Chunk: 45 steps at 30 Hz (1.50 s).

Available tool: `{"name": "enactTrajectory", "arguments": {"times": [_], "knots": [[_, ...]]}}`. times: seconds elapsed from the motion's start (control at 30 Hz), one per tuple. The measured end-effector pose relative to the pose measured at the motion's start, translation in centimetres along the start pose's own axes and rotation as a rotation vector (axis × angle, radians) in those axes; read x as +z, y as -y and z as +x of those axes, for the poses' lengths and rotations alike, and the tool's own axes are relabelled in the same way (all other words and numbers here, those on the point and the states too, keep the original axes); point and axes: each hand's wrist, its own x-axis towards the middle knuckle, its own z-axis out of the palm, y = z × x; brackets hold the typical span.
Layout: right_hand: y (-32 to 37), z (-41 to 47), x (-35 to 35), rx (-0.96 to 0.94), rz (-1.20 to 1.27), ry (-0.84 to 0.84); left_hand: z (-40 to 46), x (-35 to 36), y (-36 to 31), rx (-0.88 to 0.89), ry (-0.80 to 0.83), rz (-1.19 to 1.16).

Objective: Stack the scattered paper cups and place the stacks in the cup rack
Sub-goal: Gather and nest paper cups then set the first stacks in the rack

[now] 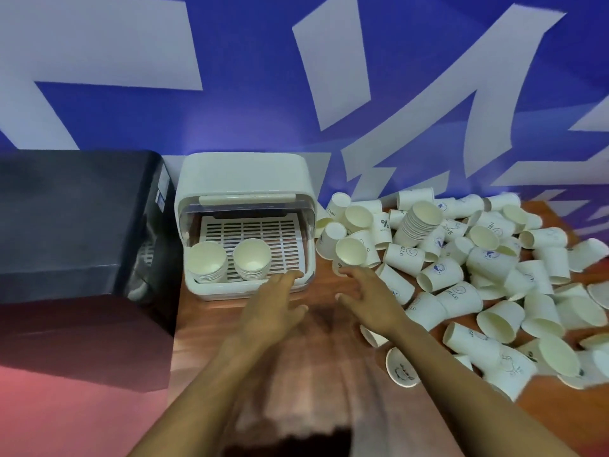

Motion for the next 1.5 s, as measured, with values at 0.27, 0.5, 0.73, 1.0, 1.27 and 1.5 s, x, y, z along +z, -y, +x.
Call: {"name": "enactTrajectory", "arguments": {"times": [0.27,0.5,0.73,1.0,1.27,1.5], "knots": [[-6.2,0.8,-4.3,-0.001,0.007,0.040,2.3,4.9,-5.0,-0.032,0.042,-0.021],[-12.6,3.0,-7.7,0.022,-0.108,0.166,4.7,11.2,-9.1,-0.058,0.124,0.031],[-14.7,4.7,-7.6,-0.036,-0.151,0.257,6.8,15.6,-10.0,-0.103,0.178,0.101],[-15.7,6.7,-6.5,-0.087,-0.261,0.304,8.5,17.7,-10.1,-0.139,0.243,0.142],[-15.9,7.2,-5.1,-0.092,-0.333,0.287,8.8,17.2,-9.9,-0.184,0.292,0.075],[-15.2,6.6,-5.8,-0.075,-0.231,0.206,8.2,15.7,-9.6,-0.159,0.252,0.047]]}}
